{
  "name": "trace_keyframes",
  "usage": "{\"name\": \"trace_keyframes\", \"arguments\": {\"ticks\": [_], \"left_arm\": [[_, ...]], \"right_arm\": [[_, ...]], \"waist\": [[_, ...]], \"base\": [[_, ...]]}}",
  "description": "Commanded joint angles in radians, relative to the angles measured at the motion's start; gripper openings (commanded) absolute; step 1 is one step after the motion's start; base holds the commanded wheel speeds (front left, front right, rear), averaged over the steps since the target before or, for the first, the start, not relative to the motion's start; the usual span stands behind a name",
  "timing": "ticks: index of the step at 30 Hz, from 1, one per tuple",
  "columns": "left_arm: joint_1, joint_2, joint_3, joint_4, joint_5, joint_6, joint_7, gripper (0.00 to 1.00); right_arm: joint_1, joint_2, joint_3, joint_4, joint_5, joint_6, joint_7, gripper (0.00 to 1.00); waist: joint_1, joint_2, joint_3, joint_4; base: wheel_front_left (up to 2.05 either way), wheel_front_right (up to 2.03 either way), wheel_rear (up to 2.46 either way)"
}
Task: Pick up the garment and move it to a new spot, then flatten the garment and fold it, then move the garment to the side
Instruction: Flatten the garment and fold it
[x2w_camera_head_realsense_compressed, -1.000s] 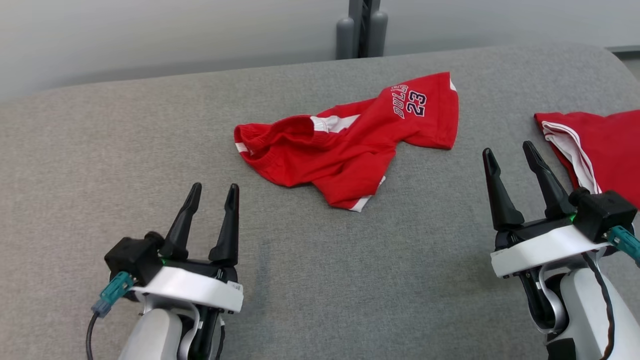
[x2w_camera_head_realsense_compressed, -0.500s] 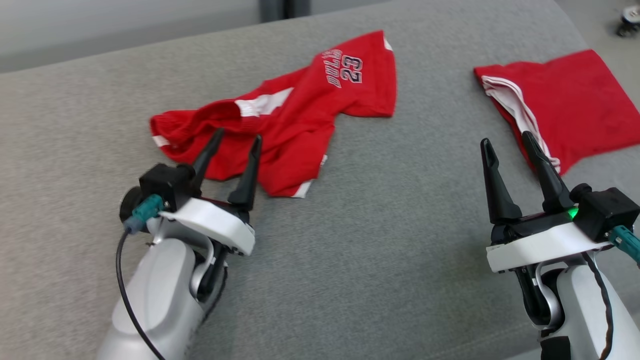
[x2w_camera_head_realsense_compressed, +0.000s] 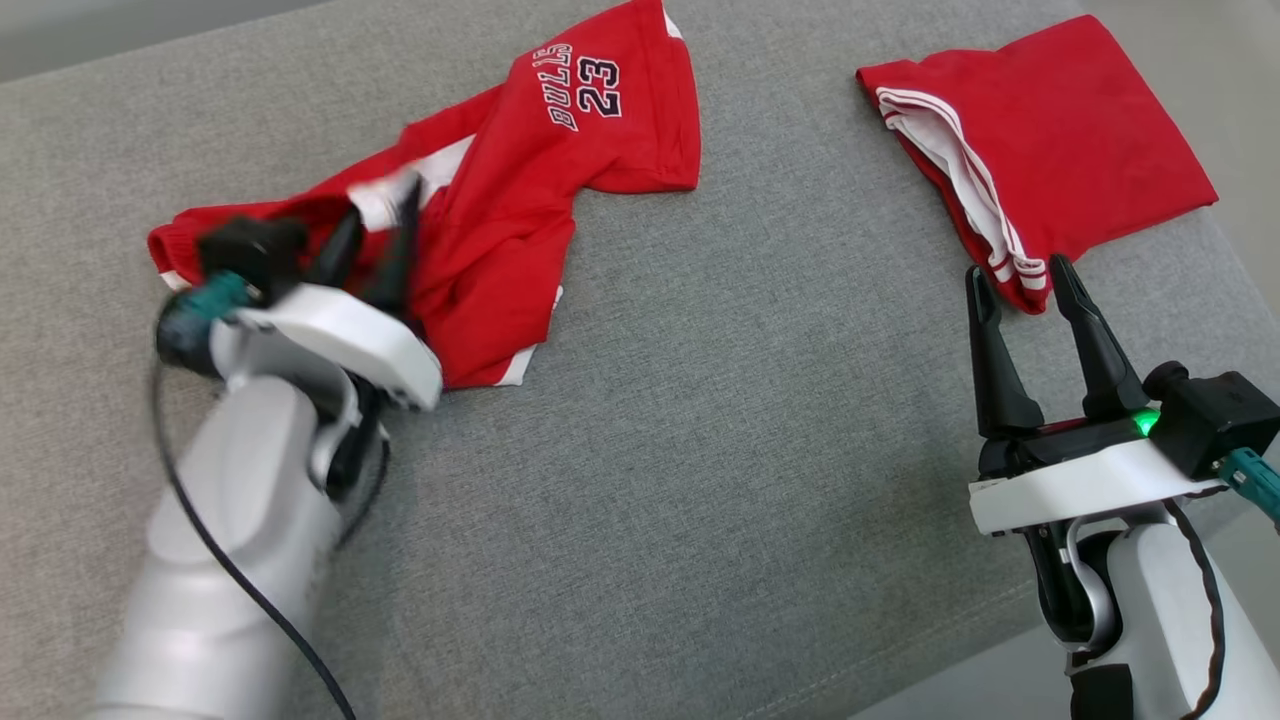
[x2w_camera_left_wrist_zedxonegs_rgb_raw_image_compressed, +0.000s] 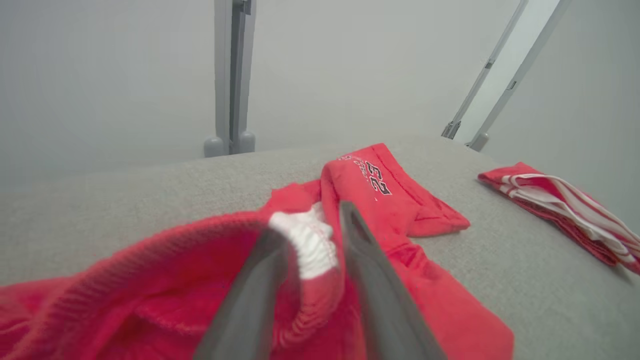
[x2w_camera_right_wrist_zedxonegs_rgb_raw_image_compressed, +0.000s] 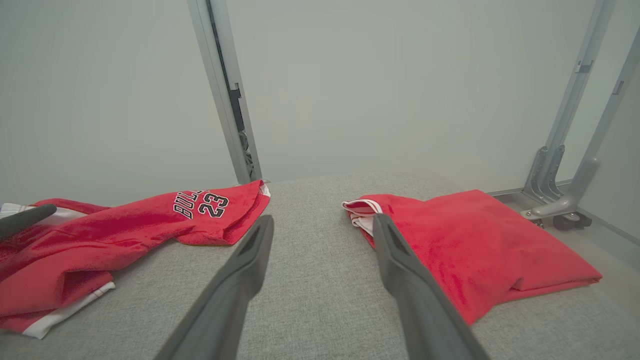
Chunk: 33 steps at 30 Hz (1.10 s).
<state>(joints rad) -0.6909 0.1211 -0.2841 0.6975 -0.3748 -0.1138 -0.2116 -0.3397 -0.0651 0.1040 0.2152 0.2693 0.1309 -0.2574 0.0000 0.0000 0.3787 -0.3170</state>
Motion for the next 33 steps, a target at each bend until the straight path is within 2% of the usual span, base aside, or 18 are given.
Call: {"name": "trace_keyframes", "arguments": {"ticks": [1, 7, 12, 14, 17, 19, 20, 21, 24, 33], "left_arm": [[-0.055, 0.023, 0.030, -0.011, -0.032, -0.005, -0.006, 0.00], [-0.181, 0.085, 0.049, -0.027, -0.042, -0.009, 0.035, 0.00], [-0.324, 0.162, 0.065, -0.012, -0.010, 0.038, 0.116, 0.00], [-0.371, 0.192, 0.060, 0.006, 0.009, 0.054, 0.146, 0.16], [-0.437, 0.231, 0.063, 0.054, 0.025, 0.069, 0.184, 0.35], [-0.470, 0.243, 0.062, 0.090, 0.031, 0.079, 0.199, 0.39], [-0.480, 0.246, 0.057, 0.111, 0.034, 0.080, 0.207, 0.48], [-0.487, 0.246, 0.055, 0.138, 0.033, 0.083, 0.224, 1.00], [-0.522, 0.250, 0.041, 0.181, 0.038, 0.068, 0.236, 1.00], [-0.503, 0.226, 0.047, 0.249, 0.017, 0.069, 0.124, 1.00]], "right_arm": [[-0.013, 0.002, -0.003, 0.003, 0.001, 0.000, -0.009, 1.00], [-0.019, 0.006, -0.004, -0.002, -0.004, 0.000, -0.010, 1.00], [-0.035, 0.010, 0.017, -0.009, -0.007, 0.000, -0.010, 1.00], [-0.043, 0.011, 0.026, -0.013, -0.004, 0.000, -0.009, 1.00], [-0.052, 0.012, 0.042, -0.015, 0.003, 0.000, -0.010, 1.00], [-0.059, 0.013, 0.056, -0.016, 0.013, 0.000, -0.010, 1.00], [-0.061, 0.013, 0.061, -0.016, 0.017, 0.000, -0.010, 1.00], [-0.063, 0.012, 0.066, -0.016, 0.022, 0.000, -0.010, 1.00], [-0.064, 0.012, 0.078, -0.015, 0.032, 0.000, -0.010, 1.00], [-0.063, 0.012, 0.082, 0.007, 0.001, 0.000, -0.010, 1.00]], "waist": [[0.0000, 0.0000, 0.008, -0.006], [0.0000, 0.0000, 0.025, -0.009], [0.0000, 0.0000, 0.049, -0.025], [0.0000, 0.0000, 0.060, -0.035], [0.0000, 0.0000, 0.078, -0.049], [0.0000, 0.0000, 0.087, -0.058], [0.0000, 0.0000, 0.090, -0.061], [0.0000, 0.0000, 0.092, -0.063], [0.0000, 0.0000, 0.095, -0.064], [0.0000, 0.0000, 0.049, 0.009]], "base": [[0.00, 0.00, 0.00], [0.00, 0.00, 0.00], [0.00, 0.00, 0.00], [0.00, 0.00, 0.00], [0.00, 0.00, 0.00], [0.00, 0.00, 0.00], [0.00, 0.00, 0.00], [0.00, 0.00, 0.00], [0.00, 0.00, 0.00], [0.00, 0.00, 0.00]]}}
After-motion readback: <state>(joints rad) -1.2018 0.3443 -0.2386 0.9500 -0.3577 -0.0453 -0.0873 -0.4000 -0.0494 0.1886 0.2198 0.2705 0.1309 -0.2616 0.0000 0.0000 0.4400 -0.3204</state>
